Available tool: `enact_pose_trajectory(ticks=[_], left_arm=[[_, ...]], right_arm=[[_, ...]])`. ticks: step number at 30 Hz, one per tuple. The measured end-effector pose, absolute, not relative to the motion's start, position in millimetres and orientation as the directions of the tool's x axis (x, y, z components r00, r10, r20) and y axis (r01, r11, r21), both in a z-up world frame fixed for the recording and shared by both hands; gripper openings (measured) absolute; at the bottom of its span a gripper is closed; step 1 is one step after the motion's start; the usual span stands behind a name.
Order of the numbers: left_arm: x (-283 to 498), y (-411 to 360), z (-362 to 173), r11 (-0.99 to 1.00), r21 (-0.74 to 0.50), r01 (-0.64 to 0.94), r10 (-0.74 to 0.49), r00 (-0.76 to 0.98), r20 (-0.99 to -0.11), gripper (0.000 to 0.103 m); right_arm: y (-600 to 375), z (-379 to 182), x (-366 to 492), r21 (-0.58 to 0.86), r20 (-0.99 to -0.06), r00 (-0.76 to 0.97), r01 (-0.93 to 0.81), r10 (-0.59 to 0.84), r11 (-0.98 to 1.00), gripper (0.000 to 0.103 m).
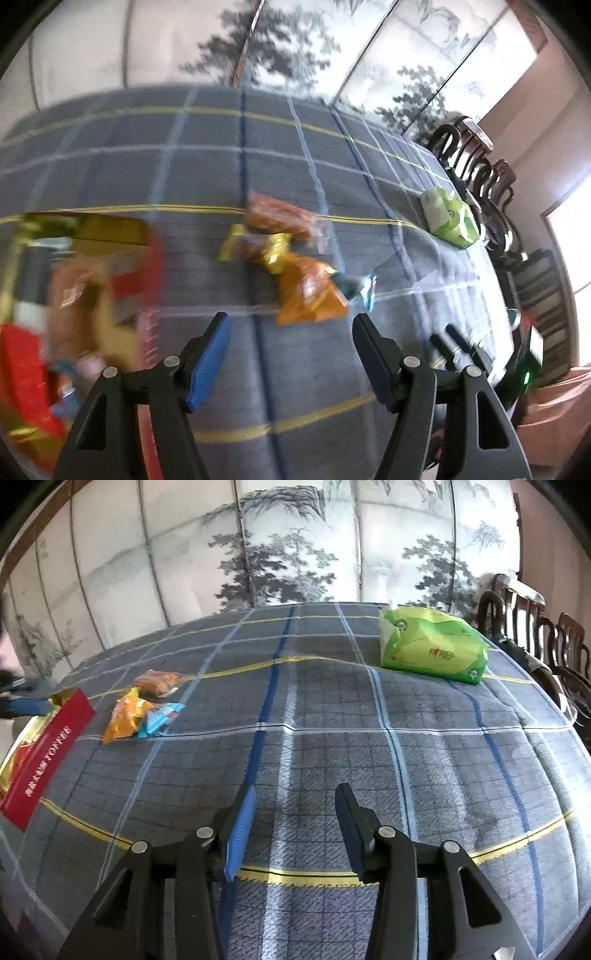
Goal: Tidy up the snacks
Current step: 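Reach the left gripper to the orange packet and grasp it, then grasp the teal wrapped candy with the right gripper while the left holds the orange packet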
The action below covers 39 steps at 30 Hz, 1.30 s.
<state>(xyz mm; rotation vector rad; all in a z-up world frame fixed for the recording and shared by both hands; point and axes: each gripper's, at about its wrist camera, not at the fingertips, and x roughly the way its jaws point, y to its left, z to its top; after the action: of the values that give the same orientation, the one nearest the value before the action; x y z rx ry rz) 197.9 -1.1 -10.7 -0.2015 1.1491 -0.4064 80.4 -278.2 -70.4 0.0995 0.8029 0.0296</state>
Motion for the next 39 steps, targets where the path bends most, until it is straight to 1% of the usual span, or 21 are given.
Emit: enact_pose_trajectory(ticks=[3, 8, 12, 16, 19, 20, 21, 22, 25, 30, 33, 37, 39], left_arm=[[223.0, -18.4, -28.6, 0.909, -0.369, 0.193, -0.413, 0.290, -0.863, 0.069], [243.5, -36.9, -56.2, 0.921, -0.344, 0.182, -0.380, 0.220, -0.899, 0.069], [248.5, -44.0, -62.0, 0.933, -0.317, 0.169, -0.350, 0.231, -0.908, 0.069], [255.2, -44.2, -72.7, 0.938, -0.321, 0.134, -0.344, 0.215, -0.914, 0.069], [254.4, -47.9, -75.2, 0.949, -0.289, 0.122, -0.311, 0.240, -0.920, 0.069], [253.2, -49.1, -75.7, 0.954, -0.272, 0.123, -0.295, 0.246, -0.923, 0.065], [252.0, -50.1, -75.7, 0.961, -0.247, 0.123, -0.271, 0.254, -0.928, 0.058], [251.1, -52.3, -75.5, 0.965, -0.228, 0.127, -0.255, 0.261, -0.931, 0.037], [244.9, -54.2, -72.6, 0.967, -0.219, 0.132, -0.248, 0.269, -0.931, 0.031], [203.4, -44.4, -56.8, 0.951, -0.288, 0.110, -0.308, 0.300, -0.903, 0.031], [177.7, -37.2, -51.2, 0.940, -0.323, 0.112, -0.342, 0.308, -0.888, 0.031], [151.9, -25.6, -41.4, 0.945, -0.309, 0.109, -0.328, 0.344, -0.880, 0.031], [144.6, -23.2, -37.4, 0.947, -0.303, 0.105, -0.321, 0.353, -0.879, 0.031]], right_arm=[[-278.5, -70.9, 78.2, 0.119, -0.709, 0.699, -0.010, 0.092, 0.993, 0.042], [-281.0, -69.6, 74.7, 0.161, -0.695, 0.705, -0.038, 0.141, 0.986, 0.042], [-280.2, -68.8, 74.9, 0.182, -0.687, 0.706, -0.062, 0.172, 0.981, 0.042], [-282.5, -67.9, 73.5, 0.201, -0.677, 0.711, -0.071, 0.191, 0.977, 0.042], [-282.8, -67.4, 72.9, 0.211, -0.673, 0.713, -0.074, 0.200, 0.975, 0.043], [-283.3, -67.2, 72.9, 0.213, -0.672, 0.712, -0.074, 0.201, 0.974, 0.043], [-283.3, -67.0, 72.8, 0.213, -0.671, 0.713, -0.073, 0.200, 0.974, 0.043], [-283.3, -66.7, 72.6, 0.215, -0.670, 0.715, -0.072, 0.201, 0.974, 0.043], [-283.9, -66.8, 73.9, 0.221, -0.670, 0.714, -0.068, 0.203, 0.973, 0.044], [-284.6, -65.2, 75.8, 0.225, -0.669, 0.714, -0.071, 0.207, 0.972, 0.045], [-275.7, -62.4, 83.5, 0.208, -0.676, 0.694, -0.147, 0.250, 0.967, 0.046], [-254.7, -58.2, 107.8, 0.233, -0.687, 0.643, -0.247, 0.339, 0.941, 0.045], [-243.1, -54.8, 120.5, 0.216, -0.686, 0.644, -0.266, 0.340, 0.939, 0.046]])
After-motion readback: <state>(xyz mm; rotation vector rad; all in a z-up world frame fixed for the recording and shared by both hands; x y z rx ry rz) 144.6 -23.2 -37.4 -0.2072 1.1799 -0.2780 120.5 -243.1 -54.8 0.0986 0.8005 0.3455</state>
